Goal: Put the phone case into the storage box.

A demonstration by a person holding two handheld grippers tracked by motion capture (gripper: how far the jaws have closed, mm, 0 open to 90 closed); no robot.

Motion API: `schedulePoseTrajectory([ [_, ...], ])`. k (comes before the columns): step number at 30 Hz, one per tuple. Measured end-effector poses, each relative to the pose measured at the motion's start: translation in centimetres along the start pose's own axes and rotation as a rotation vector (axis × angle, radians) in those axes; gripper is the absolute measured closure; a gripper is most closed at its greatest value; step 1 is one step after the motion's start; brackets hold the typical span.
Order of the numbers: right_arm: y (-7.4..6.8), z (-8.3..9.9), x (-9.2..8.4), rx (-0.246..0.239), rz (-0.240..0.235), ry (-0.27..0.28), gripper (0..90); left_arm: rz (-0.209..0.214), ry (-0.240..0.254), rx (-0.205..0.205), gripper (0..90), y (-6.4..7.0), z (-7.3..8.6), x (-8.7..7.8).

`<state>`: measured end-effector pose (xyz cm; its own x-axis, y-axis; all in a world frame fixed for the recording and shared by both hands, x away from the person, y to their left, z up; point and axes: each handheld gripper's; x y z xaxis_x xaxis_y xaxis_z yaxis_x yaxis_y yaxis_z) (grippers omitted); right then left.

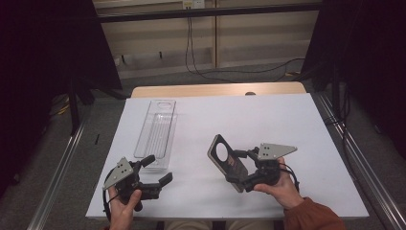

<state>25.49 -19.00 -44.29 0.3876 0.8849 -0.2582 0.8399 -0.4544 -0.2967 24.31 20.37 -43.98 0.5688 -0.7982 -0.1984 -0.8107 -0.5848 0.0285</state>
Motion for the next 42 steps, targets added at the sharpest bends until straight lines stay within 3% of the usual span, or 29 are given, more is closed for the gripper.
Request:
schedulePoseTrajectory([
  [4, -0.1, 0.0, 0.2, -0.003, -0.011, -0.005, 12.1, 0.055, 0.01, 0.01, 4.4, 0.4, -0.3, 0.8],
  [6, -0.2, -0.1, 0.3, -0.008, -0.014, -0.006, 12.1, 0.079, -0.002, 0.039, 3.8, 0.5, -0.5, 1.2],
  [7, -0.2, -0.1, 0.3, -0.009, -0.023, -0.008, 12.1, 0.088, 0.008, 0.029, 3.1, 0.7, -0.6, 1.6],
  [11, -0.3, -0.2, 0.4, -0.006, -0.023, -0.008, 12.1, 0.163, -0.021, 0.054, 2.8, 1.1, -1.1, 2.6],
  [15, -0.2, -0.3, 0.2, -0.008, -0.023, -0.003, 12.1, 0.19, -0.051, 0.088, 2.9, 1.5, -1.7, 3.6],
  [16, -0.2, -0.4, 0.1, -0.008, -0.017, -0.001, 12.0, 0.199, -0.044, 0.062, 2.9, 1.7, -1.8, 3.9],
  [19, -0.2, -0.6, -0.2, -0.008, -0.017, 0.008, 12.1, 0.221, -0.044, 0.079, 2.9, 1.9, -2.2, 4.4],
  [20, -0.2, -0.7, -0.3, -0.012, -0.022, 0.008, 12.0, 0.214, -0.037, 0.093, 2.9, 1.9, -2.4, 4.6],
  [25, -0.3, -0.9, -0.4, -0.015, -0.028, 0.007, 12.0, 0.253, 0.02, 0.066, 2.2, 2.0, -3.2, 5.3],
  [28, -0.3, -0.9, -0.4, -0.018, -0.028, 0.007, 12.0, 0.276, 0.039, 0.1, 2.1, 2.1, -3.6, 5.7],
  [30, -0.3, -1.0, -0.5, -0.023, -0.028, 0.007, 12.0, 0.299, 0.064, 0.088, 0.8, 2.2, -3.7, 6.3],
  [31, -0.3, -1.0, -0.6, -0.024, -0.029, 0.007, 12.0, 0.298, 0.051, 0.083, 0.8, 2.3, -3.8, 6.5],
  [32, -0.3, -1.1, -0.6, -0.026, -0.032, 0.006, 12.0, 0.314, 0.069, 0.082, 0.8, 2.3, -3.8, 6.8],
  [33, -0.3, -1.1, -0.7, -0.027, -0.033, 0.008, 12.0, 0.319, 0.052, 0.081, 0.8, 2.2, -4.0, 7.0],
  [36, -0.2, -1.2, -0.9, -0.026, -0.027, 0.012, 12.0, 0.37, 0.064, 0.075, 1.0, 2.2, -4.4, 8.0],
  [37, -0.1, -1.2, -0.9, -0.029, -0.027, 0.011, 12.0, 0.354, 0.067, 0.079, 1.0, 2.3, -4.6, 8.3],
  [38, -0.1, -1.2, -0.9, -0.031, -0.03, 0.011, 12.0, 0.402, 0.077, 0.077, 1.0, 2.1, -4.8, 8.6],
  [42, 0.0, -1.2, -1.2, -0.027, -0.024, 0.016, 12.0, 0.438, 0.099, 0.072, 0.8, 2.0, -5.5, 9.9],
])
Point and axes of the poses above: each handheld gripper's, and its own axes: x roughly forward along the jaws, z roughly out of its underside, y roughly to its right, and after that the axes turned 8 degrees about x, right-handed
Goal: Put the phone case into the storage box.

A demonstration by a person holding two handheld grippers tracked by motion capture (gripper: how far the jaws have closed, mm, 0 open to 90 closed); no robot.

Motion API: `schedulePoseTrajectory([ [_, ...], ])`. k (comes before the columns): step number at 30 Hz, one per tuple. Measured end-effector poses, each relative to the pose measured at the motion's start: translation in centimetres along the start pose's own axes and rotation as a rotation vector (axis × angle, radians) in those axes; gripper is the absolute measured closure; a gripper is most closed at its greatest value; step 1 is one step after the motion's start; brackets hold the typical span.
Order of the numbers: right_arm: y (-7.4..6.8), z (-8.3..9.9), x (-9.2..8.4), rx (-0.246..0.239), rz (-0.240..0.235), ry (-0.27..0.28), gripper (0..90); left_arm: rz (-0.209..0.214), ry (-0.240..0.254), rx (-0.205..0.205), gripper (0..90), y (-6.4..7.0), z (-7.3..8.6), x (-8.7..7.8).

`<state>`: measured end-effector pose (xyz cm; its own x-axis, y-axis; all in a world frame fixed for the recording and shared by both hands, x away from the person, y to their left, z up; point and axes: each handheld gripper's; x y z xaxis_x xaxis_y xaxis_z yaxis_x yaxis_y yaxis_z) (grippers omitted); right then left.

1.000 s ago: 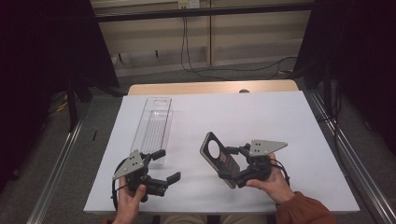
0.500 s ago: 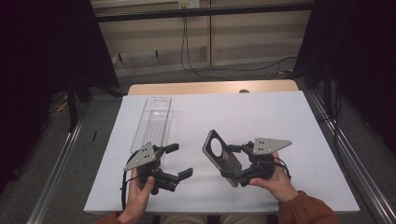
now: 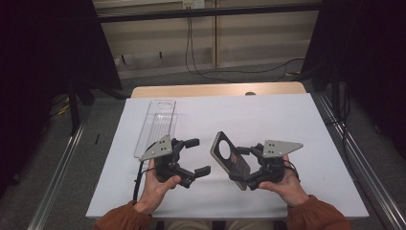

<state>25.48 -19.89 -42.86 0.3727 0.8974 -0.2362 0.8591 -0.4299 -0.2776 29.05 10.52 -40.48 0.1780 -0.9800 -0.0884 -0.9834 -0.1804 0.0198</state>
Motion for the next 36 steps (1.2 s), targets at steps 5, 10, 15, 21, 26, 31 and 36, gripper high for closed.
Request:
schedulePoseTrajectory([
  [5, 0.1, 0.1, -0.1, -0.001, 0.006, 0.001, 12.0, 0.05, 0.006, 0.013, 0.8, -0.8, -0.7, 1.2],
  [10, 0.2, 0.1, -0.3, 0.0, 0.005, 0.008, 12.0, 0.055, 0.034, 0.009, 0.8, -0.9, -0.3, 1.7],
  [15, 0.2, 0.1, -0.2, -0.002, 0.0, 0.009, 12.0, 0.09, 0.032, 0.016, 0.8, -0.7, 0.0, 1.8],
  [21, -0.1, 0.2, 0.1, -0.008, -0.022, 0.003, 12.0, 0.094, 0.021, 0.008, 0.8, -1.0, 0.2, 1.8],
  [26, -0.2, 0.2, 0.2, 0.0, -0.054, 0.006, 12.0, 0.138, 0.038, 0.003, 0.8, -1.0, 0.3, 2.0],
  [31, -0.2, 0.1, 0.1, 0.017, -0.064, 0.024, 12.0, 0.146, 0.033, -0.007, 0.8, -0.8, 0.5, 2.5],
  [36, -0.4, 0.2, 0.5, 0.017, -0.088, 0.01, 12.0, 0.159, 0.044, -0.007, 0.8, -0.9, 0.5, 2.8],
])
Point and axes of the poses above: each handheld gripper's, and its own axes: x roughly forward along the jaws, z roughly out of its underside, y roughly to its right, and after that the axes turned 8 degrees about x, right-handed
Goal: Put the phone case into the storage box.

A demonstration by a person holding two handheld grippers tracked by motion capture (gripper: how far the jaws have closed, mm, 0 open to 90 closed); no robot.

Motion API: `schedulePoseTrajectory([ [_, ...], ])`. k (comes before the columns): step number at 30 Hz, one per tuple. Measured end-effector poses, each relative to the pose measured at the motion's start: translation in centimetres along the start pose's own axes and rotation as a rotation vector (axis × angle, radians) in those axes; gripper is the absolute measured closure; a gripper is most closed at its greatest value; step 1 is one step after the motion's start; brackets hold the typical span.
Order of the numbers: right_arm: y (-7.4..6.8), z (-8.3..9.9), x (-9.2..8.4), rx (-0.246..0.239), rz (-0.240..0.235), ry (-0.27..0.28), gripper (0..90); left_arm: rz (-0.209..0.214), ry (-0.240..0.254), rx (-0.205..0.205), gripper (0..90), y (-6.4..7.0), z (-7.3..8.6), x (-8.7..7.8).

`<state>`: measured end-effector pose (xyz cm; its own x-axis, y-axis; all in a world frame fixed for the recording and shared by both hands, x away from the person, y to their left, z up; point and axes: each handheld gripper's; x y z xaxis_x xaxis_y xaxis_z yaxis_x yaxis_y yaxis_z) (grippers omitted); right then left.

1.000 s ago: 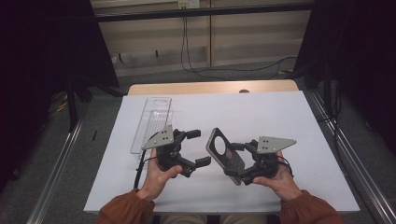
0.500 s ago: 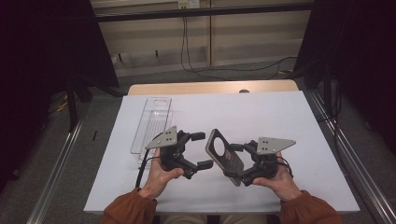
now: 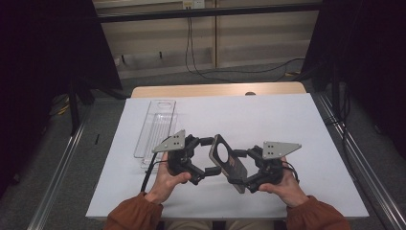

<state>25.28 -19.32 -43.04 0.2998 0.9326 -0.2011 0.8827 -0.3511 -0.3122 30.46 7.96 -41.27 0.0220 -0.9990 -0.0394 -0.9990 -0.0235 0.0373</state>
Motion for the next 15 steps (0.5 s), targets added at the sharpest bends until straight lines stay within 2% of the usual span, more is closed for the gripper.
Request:
schedulePoseTrajectory([
  [4, -0.07, 0.04, 0.26, 0.002, -0.021, -0.006, 12.0, 0.012, -0.001, 0.016, 0.8, -0.09, -0.03, 0.21],
  [7, -0.11, 0.06, 0.34, 0.002, -0.026, -0.01, 12.0, 0.028, 0.004, 0.012, 0.8, -0.05, 0.04, 0.32],
  [15, -0.15, 0.18, 0.57, 0.002, -0.018, -0.017, 12.0, 0.025, 0.012, 0.009, 2.2, 0.06, -0.01, 0.48],
])
Point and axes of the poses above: each handheld gripper's, and its own axes: x roughly forward along the jaws, z roughly out of its underside, y roughly to its right, and after that the axes turned 8 degrees about x, right-handed
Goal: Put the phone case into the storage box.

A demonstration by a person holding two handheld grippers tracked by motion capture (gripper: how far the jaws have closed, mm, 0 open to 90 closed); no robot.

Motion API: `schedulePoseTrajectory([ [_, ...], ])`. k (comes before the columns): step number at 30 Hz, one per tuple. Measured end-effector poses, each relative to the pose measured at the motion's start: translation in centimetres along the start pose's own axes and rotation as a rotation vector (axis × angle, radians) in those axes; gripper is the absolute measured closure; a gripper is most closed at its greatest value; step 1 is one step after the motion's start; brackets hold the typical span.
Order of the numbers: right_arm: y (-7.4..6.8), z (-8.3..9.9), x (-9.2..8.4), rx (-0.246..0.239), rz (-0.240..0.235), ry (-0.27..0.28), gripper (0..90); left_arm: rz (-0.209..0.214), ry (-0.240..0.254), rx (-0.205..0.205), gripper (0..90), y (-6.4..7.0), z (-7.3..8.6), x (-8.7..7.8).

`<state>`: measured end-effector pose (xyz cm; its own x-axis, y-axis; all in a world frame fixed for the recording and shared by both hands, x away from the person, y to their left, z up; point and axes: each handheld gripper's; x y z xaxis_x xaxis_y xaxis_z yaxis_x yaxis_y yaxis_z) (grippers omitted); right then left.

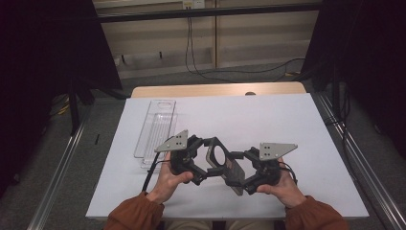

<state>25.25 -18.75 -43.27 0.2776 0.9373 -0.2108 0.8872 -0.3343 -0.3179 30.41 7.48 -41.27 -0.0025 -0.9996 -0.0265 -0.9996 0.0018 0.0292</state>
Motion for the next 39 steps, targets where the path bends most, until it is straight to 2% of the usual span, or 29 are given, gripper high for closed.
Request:
schedulePoseTrajectory([
  [7, -0.13, 0.05, 0.15, -0.006, -0.01, -0.004, 12.0, 0.01, 0.016, 0.0, 2.2, -0.09, -0.16, 0.0],
  [11, -0.02, 0.12, 0.17, -0.01, -0.006, -0.003, 12.0, 0.007, -0.014, 0.031, 0.0, 0.51, -0.64, 0.35],
  [16, -0.08, 0.09, 0.16, -0.006, -0.008, -0.002, 12.0, 0.014, -0.019, 0.054, 0.8, 0.26, -0.62, 0.3],
  [19, -0.08, 0.09, 0.13, -0.005, -0.012, 0.001, 12.0, 0.04, 0.001, 0.018, 0.8, 0.2, -0.59, 0.35],
  [22, -0.09, 0.1, 0.13, 0.004, -0.026, 0.003, 12.0, 0.057, -0.001, 0.015, 1.0, 0.22, -0.7, 0.21],
  [26, -0.03, 0.16, 0.2, -0.001, -0.033, -0.006, 12.0, 0.06, -0.014, 0.043, 3.5, 0.01, -0.61, 0.14],
  [30, -0.04, 0.21, 0.17, 0.002, -0.033, -0.007, 12.0, 0.058, -0.009, 0.048, 6.1, -0.07, -0.62, 0.13],
  [32, 0.01, 0.19, 0.16, 0.009, -0.041, -0.003, 12.0, 0.062, -0.01, 0.034, 7.8, -0.1, -0.63, 0.04],
  [39, -0.08, 0.24, 0.27, -0.006, -0.046, -0.02, 12.0, 0.076, -0.01, 0.047, 9.9, -0.08, -0.62, 0.14],
])
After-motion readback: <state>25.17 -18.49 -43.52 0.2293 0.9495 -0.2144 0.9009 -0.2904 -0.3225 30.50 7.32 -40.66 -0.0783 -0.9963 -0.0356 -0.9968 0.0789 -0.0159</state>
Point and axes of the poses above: each handheld gripper's, and its own axes: x roughly forward along the jaws, z roughly out of its underside, y roughly to its right, and after that the axes turned 8 degrees about x, right-handed
